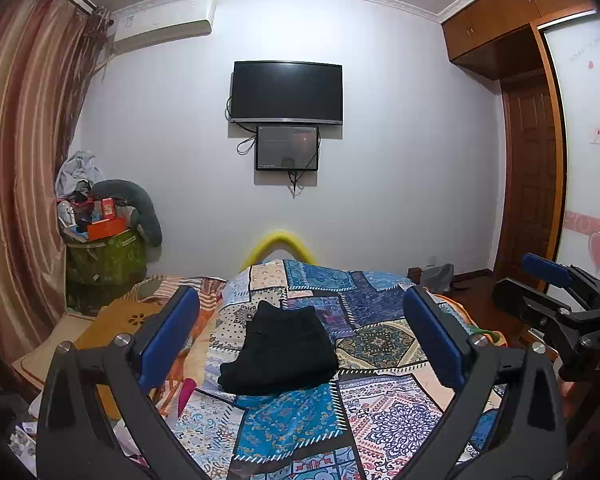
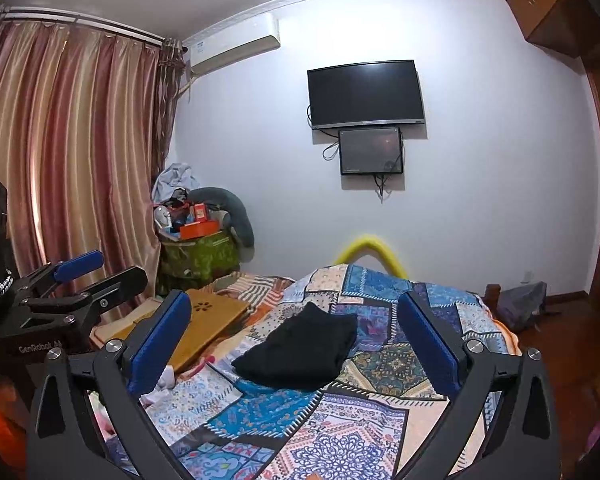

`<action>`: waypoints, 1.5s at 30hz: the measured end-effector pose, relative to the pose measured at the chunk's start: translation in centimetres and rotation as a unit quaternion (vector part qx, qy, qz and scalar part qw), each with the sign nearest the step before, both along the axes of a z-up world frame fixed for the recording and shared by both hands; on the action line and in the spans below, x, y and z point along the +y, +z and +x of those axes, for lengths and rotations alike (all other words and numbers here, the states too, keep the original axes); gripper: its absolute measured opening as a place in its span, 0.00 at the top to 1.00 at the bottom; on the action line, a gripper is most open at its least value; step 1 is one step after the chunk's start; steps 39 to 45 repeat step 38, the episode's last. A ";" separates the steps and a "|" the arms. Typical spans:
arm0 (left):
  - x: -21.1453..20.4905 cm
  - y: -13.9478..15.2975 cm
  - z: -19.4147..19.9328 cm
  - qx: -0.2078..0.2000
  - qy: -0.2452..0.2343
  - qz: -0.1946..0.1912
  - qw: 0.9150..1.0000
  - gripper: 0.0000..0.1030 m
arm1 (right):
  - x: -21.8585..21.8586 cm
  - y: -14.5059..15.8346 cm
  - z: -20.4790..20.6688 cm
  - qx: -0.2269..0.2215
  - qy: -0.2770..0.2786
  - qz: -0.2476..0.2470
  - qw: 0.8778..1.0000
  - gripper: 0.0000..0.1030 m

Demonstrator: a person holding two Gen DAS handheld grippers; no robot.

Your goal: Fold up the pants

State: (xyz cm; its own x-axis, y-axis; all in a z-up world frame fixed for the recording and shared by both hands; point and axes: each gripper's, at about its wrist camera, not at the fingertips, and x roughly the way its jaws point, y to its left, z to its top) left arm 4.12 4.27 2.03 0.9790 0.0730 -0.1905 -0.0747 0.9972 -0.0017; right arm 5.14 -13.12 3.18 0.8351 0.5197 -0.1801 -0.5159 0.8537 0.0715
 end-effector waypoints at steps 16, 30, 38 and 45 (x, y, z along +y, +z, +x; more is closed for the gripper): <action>-0.2 0.0 0.1 -0.002 -0.012 -0.007 1.000 0.00 | -0.1 -0.1 -0.1 0.004 -0.008 -0.002 1.000 0.01; -1.1 -0.5 0.3 0.002 -0.020 0.004 1.000 0.00 | 0.0 -0.2 0.1 0.008 -0.009 -0.003 1.000 0.01; -1.2 -0.6 0.5 0.005 -0.022 0.003 1.000 0.00 | -0.1 -0.3 0.2 0.011 -0.011 0.001 1.000 0.01; -1.2 -0.6 0.5 0.005 -0.022 0.003 1.000 0.00 | -0.1 -0.3 0.2 0.011 -0.011 0.001 1.000 0.01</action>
